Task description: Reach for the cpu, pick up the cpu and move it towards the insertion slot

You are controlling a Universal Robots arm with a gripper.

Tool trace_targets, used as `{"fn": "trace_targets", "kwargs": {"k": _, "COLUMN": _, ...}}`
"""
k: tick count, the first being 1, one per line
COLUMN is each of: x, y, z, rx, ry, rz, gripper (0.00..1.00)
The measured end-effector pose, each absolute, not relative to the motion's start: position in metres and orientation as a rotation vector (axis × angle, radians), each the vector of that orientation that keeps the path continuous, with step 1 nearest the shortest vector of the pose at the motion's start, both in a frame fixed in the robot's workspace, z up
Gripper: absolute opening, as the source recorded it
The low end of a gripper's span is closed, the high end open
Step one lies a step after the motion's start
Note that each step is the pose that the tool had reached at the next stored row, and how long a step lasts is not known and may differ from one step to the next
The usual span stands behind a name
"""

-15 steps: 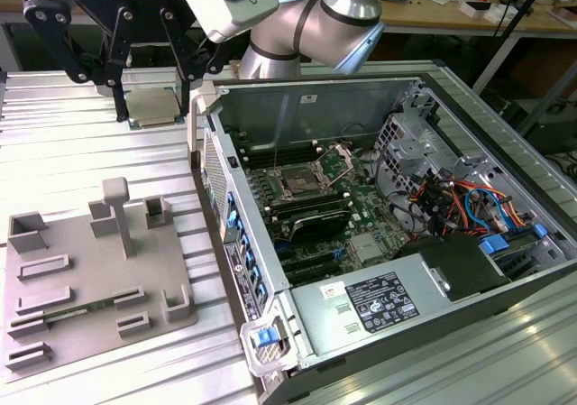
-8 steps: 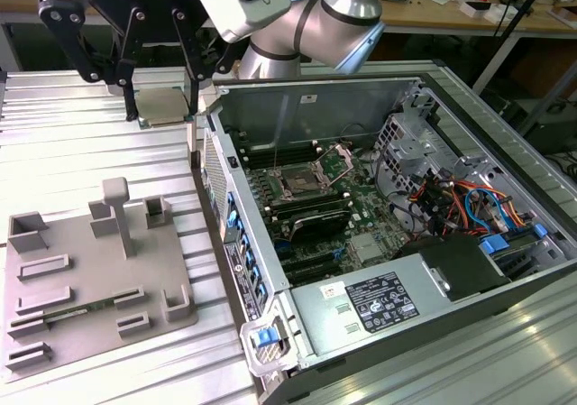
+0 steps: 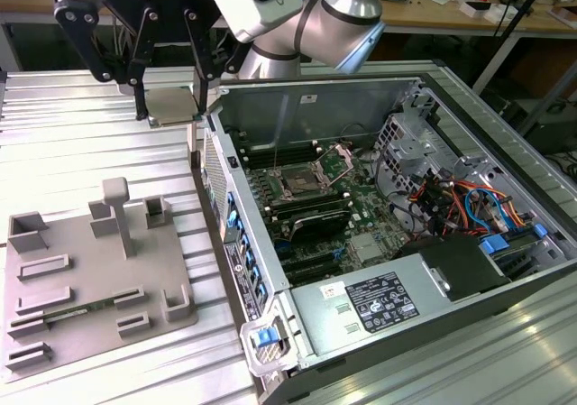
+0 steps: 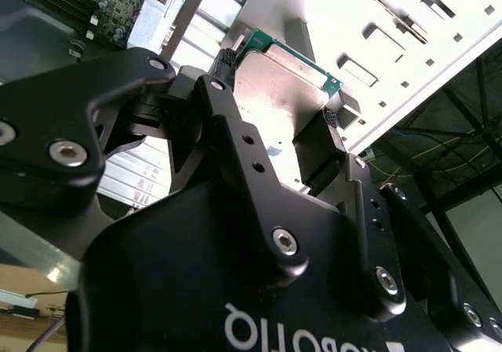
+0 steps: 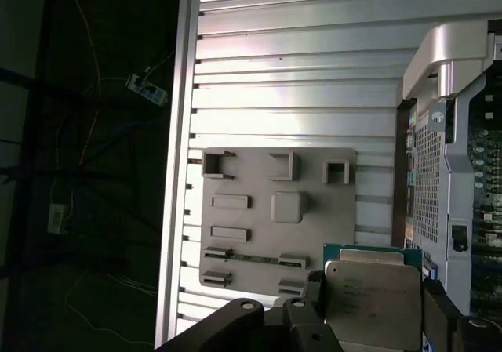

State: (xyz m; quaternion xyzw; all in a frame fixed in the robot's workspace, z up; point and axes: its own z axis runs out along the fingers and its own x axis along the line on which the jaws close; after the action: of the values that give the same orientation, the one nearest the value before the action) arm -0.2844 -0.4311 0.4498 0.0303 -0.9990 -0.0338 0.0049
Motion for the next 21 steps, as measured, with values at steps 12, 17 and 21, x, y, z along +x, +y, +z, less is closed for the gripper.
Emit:
{"fn": "trace_targets", "kwargs": {"k": 12, "x": -0.273, "y": -0.431, "z": 0.45, "rx": 0.095, "ry": -3.129, "rz": -0.106, "gripper": 0.55}}
{"fn": "trace_targets", "kwargs": {"k": 17, "x": -0.268, "y": -0.431, "z": 0.45, "rx": 0.095, "ry": -3.129, "rz": -0.106, "gripper": 0.55}}
{"fn": "trace_targets", "kwargs": {"k": 21, "x": -0.265, "y": -0.431, "z": 0.45, "rx": 0.095, "ry": -3.129, "rz": -0.106, "gripper": 0.55}}
